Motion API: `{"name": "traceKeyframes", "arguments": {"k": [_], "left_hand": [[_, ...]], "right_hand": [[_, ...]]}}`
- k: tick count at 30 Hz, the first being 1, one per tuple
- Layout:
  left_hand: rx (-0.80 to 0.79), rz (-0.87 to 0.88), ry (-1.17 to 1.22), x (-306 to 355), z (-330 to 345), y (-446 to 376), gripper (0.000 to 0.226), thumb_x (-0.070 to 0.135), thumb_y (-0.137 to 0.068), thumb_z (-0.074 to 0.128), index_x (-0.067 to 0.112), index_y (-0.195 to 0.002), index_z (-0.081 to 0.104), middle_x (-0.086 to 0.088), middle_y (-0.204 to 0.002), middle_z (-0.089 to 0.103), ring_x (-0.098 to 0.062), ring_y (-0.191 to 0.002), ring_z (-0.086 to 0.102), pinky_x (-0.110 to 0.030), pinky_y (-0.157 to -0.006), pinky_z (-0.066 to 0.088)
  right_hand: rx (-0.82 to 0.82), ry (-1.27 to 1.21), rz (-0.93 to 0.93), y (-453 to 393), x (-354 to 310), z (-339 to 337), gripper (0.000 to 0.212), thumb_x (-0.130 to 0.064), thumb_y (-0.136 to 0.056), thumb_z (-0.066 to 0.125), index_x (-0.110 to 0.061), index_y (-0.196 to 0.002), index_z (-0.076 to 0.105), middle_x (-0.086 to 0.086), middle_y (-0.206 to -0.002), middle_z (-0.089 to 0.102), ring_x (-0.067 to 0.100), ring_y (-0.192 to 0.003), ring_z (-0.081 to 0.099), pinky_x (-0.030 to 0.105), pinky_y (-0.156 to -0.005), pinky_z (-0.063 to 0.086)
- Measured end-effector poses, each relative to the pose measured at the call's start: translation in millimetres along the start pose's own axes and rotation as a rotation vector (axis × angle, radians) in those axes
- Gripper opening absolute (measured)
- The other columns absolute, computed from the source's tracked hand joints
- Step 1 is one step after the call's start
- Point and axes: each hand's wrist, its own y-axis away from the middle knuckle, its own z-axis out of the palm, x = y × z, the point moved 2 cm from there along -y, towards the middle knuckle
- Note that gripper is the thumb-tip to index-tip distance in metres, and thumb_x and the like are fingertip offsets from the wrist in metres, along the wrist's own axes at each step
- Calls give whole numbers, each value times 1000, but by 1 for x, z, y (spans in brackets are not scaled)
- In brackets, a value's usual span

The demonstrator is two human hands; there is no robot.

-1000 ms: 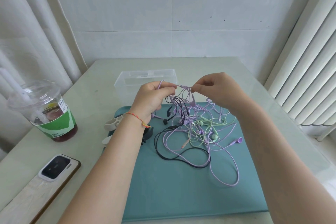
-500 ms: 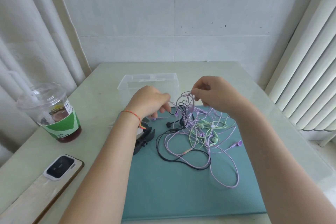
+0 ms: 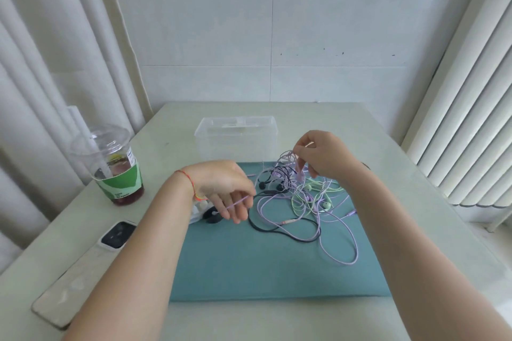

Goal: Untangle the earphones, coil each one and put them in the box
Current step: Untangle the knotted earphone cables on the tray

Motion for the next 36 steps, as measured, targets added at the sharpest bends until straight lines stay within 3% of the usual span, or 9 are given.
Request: {"name": "traceKeyframes", "arguments": {"k": [5,10,14,17,21,25,27,31,36], "left_hand": [[159,-102,-157,-14,-3,4,27,16,-87,52,6,-65,64,-11,-58,63,-24,-55,59,-23,-56,49],[253,-111,-169,-16,-2,6,26,14,-86,49,5,-70,67,-8,-62,63,-24,-51,54,-22,-51,43],[531,240,-71,-8,-8,11,19,23,-90,61,10,-84,72,-1,-64,70,-18,-57,66,-18,-51,45],[494,476,167,3,-7,22,13,20,-94,62,10,-94,70,-8,-77,73,-16,-71,67,-24,-60,52],[550,702,506,10,-12,33,18,13,-98,52,13,-86,65,-7,-75,71,-23,-81,68,-35,-85,54],[892,675,1301,-16,-41,32,21,9,-102,38,12,-86,52,3,-46,53,-16,-44,55,-30,-62,55],[962,541,1456,-31,-53,26,22,10,-101,34,14,-84,48,5,-40,43,-12,-34,43,-24,-49,48],[701,414,1336,-18,-43,13,21,13,-97,40,19,-77,41,9,-39,31,-7,-28,23,-14,-35,20],[557,504,944,24,-22,8,5,10,-89,60,11,-88,65,3,-58,46,-6,-36,25,-19,-38,17]], "right_hand": [[-6,169,5,13,1,-5,10,-16,-87,56,-10,-87,65,1,-77,69,12,-56,56,22,-52,42],[-499,566,-3,28,-3,4,16,-32,-84,64,-24,-74,73,-6,-71,67,8,-65,60,21,-64,50],[-29,399,-139,21,-15,6,13,-26,-86,63,-20,-95,70,-1,-84,63,9,-65,54,25,-60,46],[-15,226,-315,22,-31,23,36,-30,-83,71,-31,-117,62,0,-110,51,10,-96,48,25,-84,38],[58,243,-285,12,-43,38,8,-34,-87,65,-27,-90,67,-5,-101,58,16,-102,54,33,-89,43],[148,386,-65,3,-28,15,16,-21,-90,53,-18,-96,68,3,-102,64,25,-98,59,40,-91,48],[209,441,-24,1,-22,0,18,-24,-91,56,-18,-99,70,9,-111,59,28,-106,54,41,-93,47],[216,311,-64,0,-37,-20,18,-29,-88,66,-16,-94,76,10,-97,69,28,-97,60,33,-85,51],[230,140,-189,6,-83,-32,19,-31,-86,70,-13,-81,72,-4,-64,59,9,-59,51,19,-52,38]]}}
